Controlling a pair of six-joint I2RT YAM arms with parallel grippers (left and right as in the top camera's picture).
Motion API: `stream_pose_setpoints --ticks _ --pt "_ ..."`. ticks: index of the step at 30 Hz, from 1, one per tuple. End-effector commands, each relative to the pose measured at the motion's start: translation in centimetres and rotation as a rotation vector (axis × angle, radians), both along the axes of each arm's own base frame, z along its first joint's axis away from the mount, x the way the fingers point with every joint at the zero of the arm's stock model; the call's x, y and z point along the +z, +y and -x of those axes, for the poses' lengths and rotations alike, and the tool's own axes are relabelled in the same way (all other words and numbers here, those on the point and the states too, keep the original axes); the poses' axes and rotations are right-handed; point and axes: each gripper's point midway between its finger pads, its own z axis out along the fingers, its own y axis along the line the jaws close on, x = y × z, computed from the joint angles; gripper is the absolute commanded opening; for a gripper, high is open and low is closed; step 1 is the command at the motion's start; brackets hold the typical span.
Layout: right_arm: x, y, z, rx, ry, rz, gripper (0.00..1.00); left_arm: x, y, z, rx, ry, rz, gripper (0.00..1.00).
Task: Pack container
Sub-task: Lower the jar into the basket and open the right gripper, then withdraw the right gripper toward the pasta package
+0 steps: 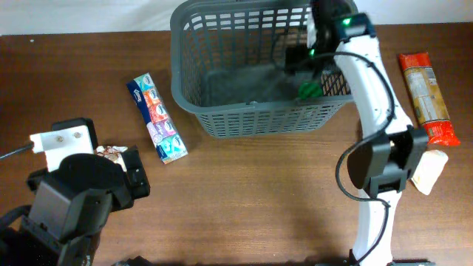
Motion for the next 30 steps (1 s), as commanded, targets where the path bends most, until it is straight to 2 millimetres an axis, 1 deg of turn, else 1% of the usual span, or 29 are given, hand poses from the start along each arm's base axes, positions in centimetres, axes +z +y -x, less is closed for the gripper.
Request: stream_pose_setpoints --ticks 1,2,3,5,6,9,11,14,15,17,18,19,21,22,24,25,26,27,28,29,30 --pt "8.6 0.0 -0.8 0.016 -0.197 -0.020 0.94 -0.1 0.0 -0.1 -0.006 0.007 -0.014 1.00" --pt "9.9 -0.4 -0.7 0.005 -0.225 -0.009 0.94 -0.1 0.0 -0.1 -0.006 0.006 -0.014 1.00" --pt "11.7 -1.5 -0.4 -0.022 -0.266 0.019 0.94 -0.1 0.0 -0.1 -0.006 0.006 -0.014 1.00" --pt "14.6 -3.8 0.5 -0.083 -0.325 0.092 0.95 -0.1 0.0 -0.1 -0.006 0.006 -0.014 1.00" --pt "16.1 -5.4 1.2 -0.124 -0.353 0.137 0.95 -0.1 0.0 -0.1 -0.006 0.006 -0.014 1.00" --pt "19.6 -9.5 3.5 -0.249 -0.416 0.227 0.95 -0.1 0.0 -0.1 -0.006 0.006 -0.014 0.99" --pt "21.4 -12.0 5.1 -0.354 -0.449 0.237 0.95 -0.1 0.0 -0.1 -0.006 0.007 -0.014 0.99" --pt "23.3 -15.5 7.3 -0.477 -0.481 0.237 0.97 -0.1 0.0 -0.1 -0.006 0.006 -0.014 1.00" --pt "23.7 -16.3 7.7 -0.497 -0.488 0.239 0.99 -0.1 0.0 -0.1 -0.006 0.007 -0.014 1.00" --pt "24.6 -18.5 8.8 -0.551 -0.504 0.247 0.99 -0.1 0.0 -0.1 -0.006 0.007 -0.014 0.99" --pt "24.9 -19.2 9.1 -0.568 -0.510 0.248 0.99 -0.1 0.0 -0.1 -0.006 0.006 -0.014 1.00" --pt "25.0 -19.7 9.4 -0.578 -0.512 0.245 0.99 -0.1 0.0 -0.1 -0.006 0.006 -0.014 1.00" --pt "25.2 -20.0 9.6 -0.576 -0.515 0.215 0.99 -0.1 0.0 -0.1 -0.006 0.007 -0.014 1.00" --pt "25.0 -19.3 9.4 -0.522 -0.510 0.178 0.99 -0.1 0.0 -0.1 -0.006 0.006 -0.014 1.00" --pt "24.8 -16.9 8.8 -0.320 -0.506 0.113 0.99 -0.1 0.0 -0.1 -0.006 0.007 -0.014 1.00" --pt "24.8 -15.3 8.6 -0.196 -0.512 0.072 0.99 -0.1 0.0 -0.1 -0.006 0.006 -0.014 1.00" --pt "24.7 -14.9 8.5 -0.168 -0.510 0.060 0.99 -0.1 0.0 -0.1 -0.006 0.007 -0.014 0.99" --pt "24.7 -15.0 8.5 -0.167 -0.510 0.061 0.99 -0.1 0.0 -0.1 -0.006 0.006 -0.014 1.00" --pt "24.4 -15.6 8.4 -0.209 -0.499 0.073 0.99 -0.1 0.0 -0.1 -0.006 0.007 -0.014 1.00" --pt "24.1 -16.7 8.5 -0.303 -0.483 0.081 0.99 -0.1 0.0 -0.1 -0.006 0.006 -0.014 0.99" --pt "23.9 -18.3 8.7 -0.437 -0.470 0.100 0.99 -0.1 0.0 -0.1 -0.006 0.006 -0.014 1.00"
